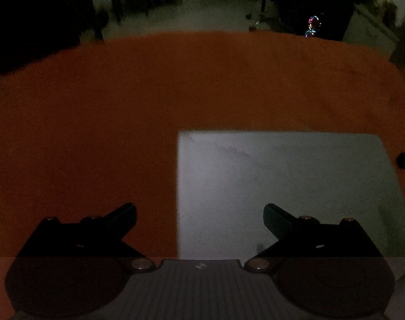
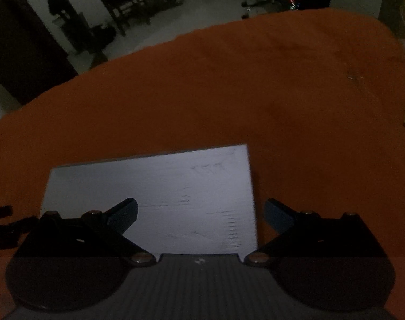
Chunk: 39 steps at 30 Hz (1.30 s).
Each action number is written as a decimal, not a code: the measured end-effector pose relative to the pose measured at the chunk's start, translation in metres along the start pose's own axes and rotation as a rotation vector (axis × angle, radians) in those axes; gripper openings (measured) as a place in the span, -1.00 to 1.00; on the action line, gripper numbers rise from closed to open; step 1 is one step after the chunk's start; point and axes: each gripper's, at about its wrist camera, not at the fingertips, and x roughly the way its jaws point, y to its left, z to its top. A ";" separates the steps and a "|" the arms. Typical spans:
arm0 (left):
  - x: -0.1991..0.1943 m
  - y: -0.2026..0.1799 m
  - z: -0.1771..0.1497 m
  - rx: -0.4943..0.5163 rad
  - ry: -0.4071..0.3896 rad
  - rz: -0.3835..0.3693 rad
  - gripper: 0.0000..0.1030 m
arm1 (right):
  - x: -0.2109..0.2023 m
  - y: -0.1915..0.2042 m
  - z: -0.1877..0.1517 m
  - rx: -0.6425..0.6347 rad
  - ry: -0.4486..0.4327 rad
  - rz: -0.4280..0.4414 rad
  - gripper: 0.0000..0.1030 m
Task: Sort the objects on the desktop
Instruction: 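Grasp the white sheet edges with both grippers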
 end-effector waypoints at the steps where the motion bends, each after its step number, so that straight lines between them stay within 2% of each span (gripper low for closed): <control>1: 0.005 0.004 0.002 -0.026 0.028 -0.022 0.99 | 0.003 -0.002 0.001 0.001 0.005 -0.012 1.00; 3: 0.012 0.013 0.004 -0.081 0.067 -0.063 0.99 | 0.009 -0.002 0.000 -0.012 0.027 -0.031 1.00; 6: 0.015 0.023 0.004 -0.159 0.065 -0.101 0.99 | 0.020 0.000 -0.002 -0.038 0.069 -0.042 1.00; 8: 0.017 0.021 0.005 -0.146 0.053 -0.083 0.99 | 0.027 0.002 -0.006 -0.054 0.102 -0.035 1.00; 10: 0.024 0.015 0.005 -0.095 0.079 -0.059 0.99 | 0.032 0.001 -0.008 -0.060 0.138 -0.026 1.00; 13: 0.036 0.005 0.006 -0.029 0.143 -0.065 0.99 | 0.037 -0.006 -0.007 -0.021 0.180 0.010 1.00; 15: 0.039 0.002 0.007 -0.003 0.142 -0.083 0.99 | 0.039 -0.012 -0.006 -0.003 0.189 0.001 1.00; 18: 0.046 0.009 0.008 -0.020 0.170 -0.146 0.99 | 0.043 -0.013 -0.007 -0.012 0.208 -0.028 1.00; 22: 0.050 0.018 0.008 -0.066 0.188 -0.183 0.99 | 0.050 -0.004 -0.006 -0.064 0.276 0.034 1.00; 24: 0.047 0.020 0.006 -0.077 0.176 -0.163 0.99 | 0.052 0.001 -0.006 -0.100 0.285 0.016 1.00; 26: 0.042 0.021 0.008 -0.085 0.152 -0.142 0.99 | 0.050 -0.004 -0.004 -0.072 0.274 0.032 1.00; 27: 0.043 0.023 0.008 -0.101 0.160 -0.156 0.99 | 0.047 -0.011 -0.004 -0.044 0.273 0.048 1.00; 29: 0.050 0.019 0.005 -0.120 0.221 -0.236 0.99 | 0.049 -0.025 -0.007 0.030 0.286 0.083 1.00; 31: 0.054 0.013 0.005 -0.080 0.246 -0.268 0.99 | 0.055 -0.033 -0.008 0.067 0.320 0.091 1.00; 34: 0.048 0.008 0.008 -0.059 0.224 -0.254 0.99 | 0.055 -0.033 -0.007 0.067 0.323 0.098 1.00; 39: 0.039 0.014 0.009 -0.106 0.174 -0.233 0.99 | 0.048 -0.030 -0.004 0.023 0.271 0.113 1.00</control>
